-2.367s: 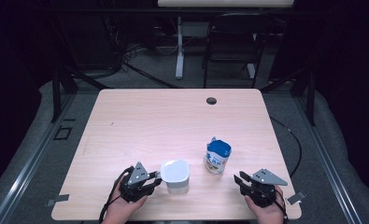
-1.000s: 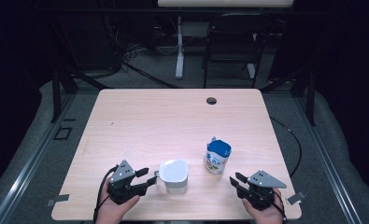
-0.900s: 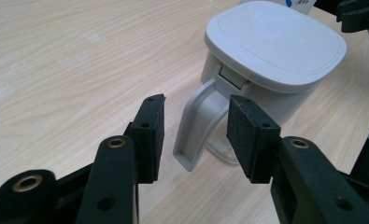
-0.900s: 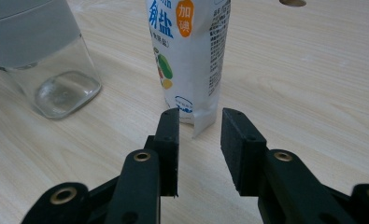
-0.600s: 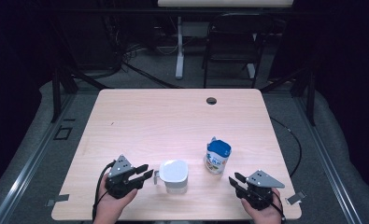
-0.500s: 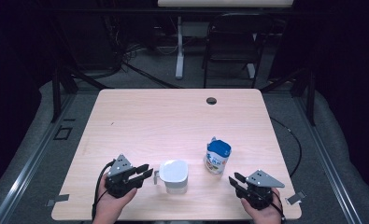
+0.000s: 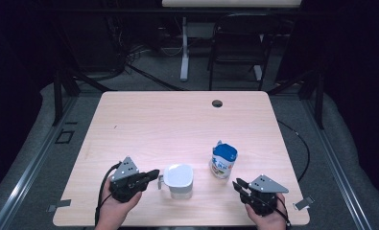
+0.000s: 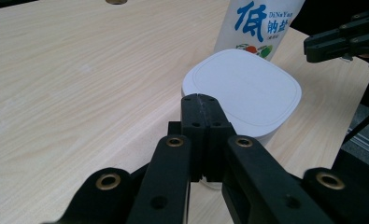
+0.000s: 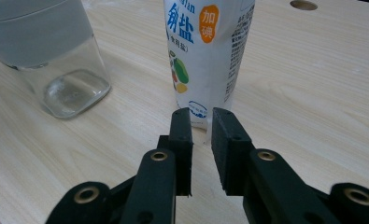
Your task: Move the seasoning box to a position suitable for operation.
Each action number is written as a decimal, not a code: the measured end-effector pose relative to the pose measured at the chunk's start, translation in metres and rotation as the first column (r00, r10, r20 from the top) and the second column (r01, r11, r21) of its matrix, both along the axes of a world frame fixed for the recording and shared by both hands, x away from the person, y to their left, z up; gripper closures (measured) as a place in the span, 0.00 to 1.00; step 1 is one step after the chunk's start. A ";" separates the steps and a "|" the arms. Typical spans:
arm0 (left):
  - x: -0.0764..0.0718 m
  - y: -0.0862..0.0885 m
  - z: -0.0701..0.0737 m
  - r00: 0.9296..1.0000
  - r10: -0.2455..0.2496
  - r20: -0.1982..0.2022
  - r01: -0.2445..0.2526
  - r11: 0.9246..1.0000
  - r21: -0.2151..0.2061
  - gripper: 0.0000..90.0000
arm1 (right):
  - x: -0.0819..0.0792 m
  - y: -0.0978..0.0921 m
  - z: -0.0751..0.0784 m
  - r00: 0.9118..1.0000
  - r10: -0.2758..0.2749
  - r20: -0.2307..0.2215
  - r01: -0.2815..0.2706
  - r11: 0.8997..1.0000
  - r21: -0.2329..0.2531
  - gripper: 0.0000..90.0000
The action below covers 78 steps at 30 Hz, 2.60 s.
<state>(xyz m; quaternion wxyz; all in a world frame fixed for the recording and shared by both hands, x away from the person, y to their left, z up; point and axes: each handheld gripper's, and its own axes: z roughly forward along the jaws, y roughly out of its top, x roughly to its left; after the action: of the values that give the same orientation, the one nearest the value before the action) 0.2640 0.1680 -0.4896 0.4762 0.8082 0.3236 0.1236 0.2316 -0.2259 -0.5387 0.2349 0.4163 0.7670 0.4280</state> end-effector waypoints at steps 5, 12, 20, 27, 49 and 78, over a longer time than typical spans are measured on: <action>0.000 -0.002 0.003 1.000 -0.007 0.002 0.007 1.000 -0.002 1.00 | 0.000 -0.001 0.000 1.000 0.004 0.000 -0.004 1.000 0.007 0.90; 0.000 -0.005 0.005 1.000 -0.014 0.016 0.014 1.000 -0.007 1.00 | 0.001 -0.001 0.001 1.000 -0.001 -0.001 0.001 1.000 -0.004 1.00; 0.002 -0.011 0.004 1.000 -0.021 0.013 0.021 1.000 0.002 1.00 | 0.002 0.001 0.000 1.000 0.012 -0.004 -0.012 1.000 -0.010 1.00; 0.006 -0.022 0.010 0.999 -0.034 0.012 0.033 0.999 0.022 1.00 | 0.003 0.000 0.001 1.000 0.008 -0.008 -0.008 1.000 0.004 1.00; 0.008 -0.025 0.001 1.000 -0.018 0.018 0.016 0.998 0.067 1.00 | 0.002 0.005 -0.001 1.000 0.028 -0.011 -0.028 1.000 0.000 0.99; 0.010 -0.024 0.000 1.000 -0.028 0.015 0.027 0.998 0.054 1.00 | 0.010 0.052 0.017 0.985 0.170 -0.004 -0.170 0.985 -0.004 1.00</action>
<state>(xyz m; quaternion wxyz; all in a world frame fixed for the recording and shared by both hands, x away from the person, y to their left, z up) 0.2736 0.1441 -0.4901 0.4586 0.8240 0.3054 0.1318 0.2417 -0.1741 -0.5217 0.1968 0.3496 0.8011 0.4442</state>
